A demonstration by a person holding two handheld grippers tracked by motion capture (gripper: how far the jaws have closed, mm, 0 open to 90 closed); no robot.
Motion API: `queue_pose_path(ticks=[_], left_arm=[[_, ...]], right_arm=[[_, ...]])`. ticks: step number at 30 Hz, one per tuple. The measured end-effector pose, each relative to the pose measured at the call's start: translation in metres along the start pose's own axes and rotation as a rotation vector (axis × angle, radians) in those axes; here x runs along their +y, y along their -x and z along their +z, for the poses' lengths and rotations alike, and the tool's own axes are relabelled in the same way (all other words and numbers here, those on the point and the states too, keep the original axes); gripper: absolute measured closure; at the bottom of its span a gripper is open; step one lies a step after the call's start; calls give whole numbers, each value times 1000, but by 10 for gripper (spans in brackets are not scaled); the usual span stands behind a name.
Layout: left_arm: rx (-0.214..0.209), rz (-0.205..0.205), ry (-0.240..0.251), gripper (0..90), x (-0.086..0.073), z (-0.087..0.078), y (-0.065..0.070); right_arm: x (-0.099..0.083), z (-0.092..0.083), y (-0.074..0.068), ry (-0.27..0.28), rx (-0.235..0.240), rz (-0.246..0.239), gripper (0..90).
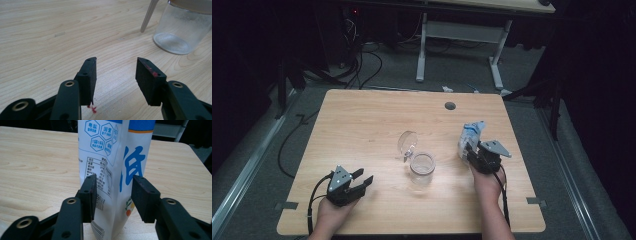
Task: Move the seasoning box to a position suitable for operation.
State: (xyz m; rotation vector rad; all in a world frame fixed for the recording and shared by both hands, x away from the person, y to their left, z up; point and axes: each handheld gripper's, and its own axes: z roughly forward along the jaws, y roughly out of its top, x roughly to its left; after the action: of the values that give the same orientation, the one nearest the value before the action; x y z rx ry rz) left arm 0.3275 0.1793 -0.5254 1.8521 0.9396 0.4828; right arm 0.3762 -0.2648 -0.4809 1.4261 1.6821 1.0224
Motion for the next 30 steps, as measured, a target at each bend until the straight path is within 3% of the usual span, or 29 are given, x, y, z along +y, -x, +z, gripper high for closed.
queue_pose_path(ticks=[9,15,18,19,21,24,26,30], left_arm=[[2,-3,3,516,0,0,0],[2,4,1,516,0,0,0],[2,3,1,516,0,0,0],[2,4,1,516,0,0,0],[2,4,1,516,0,0,0],[1,5,1,516,0,0,0],[2,5,2,516,0,0,0],[2,-1,4,516,0,0,0]], right_arm=[[1,-3,6,2,10,-13,845],[0,-4,9,9,41,-11,881],[0,-4,9,19,29,11,804],[1,-4,8,14,22,25,712],[1,-3,8,9,12,42,610],[0,0,9,1,-9,59,505],[1,4,10,-9,-3,69,431],[2,9,9,-10,44,64,397]])
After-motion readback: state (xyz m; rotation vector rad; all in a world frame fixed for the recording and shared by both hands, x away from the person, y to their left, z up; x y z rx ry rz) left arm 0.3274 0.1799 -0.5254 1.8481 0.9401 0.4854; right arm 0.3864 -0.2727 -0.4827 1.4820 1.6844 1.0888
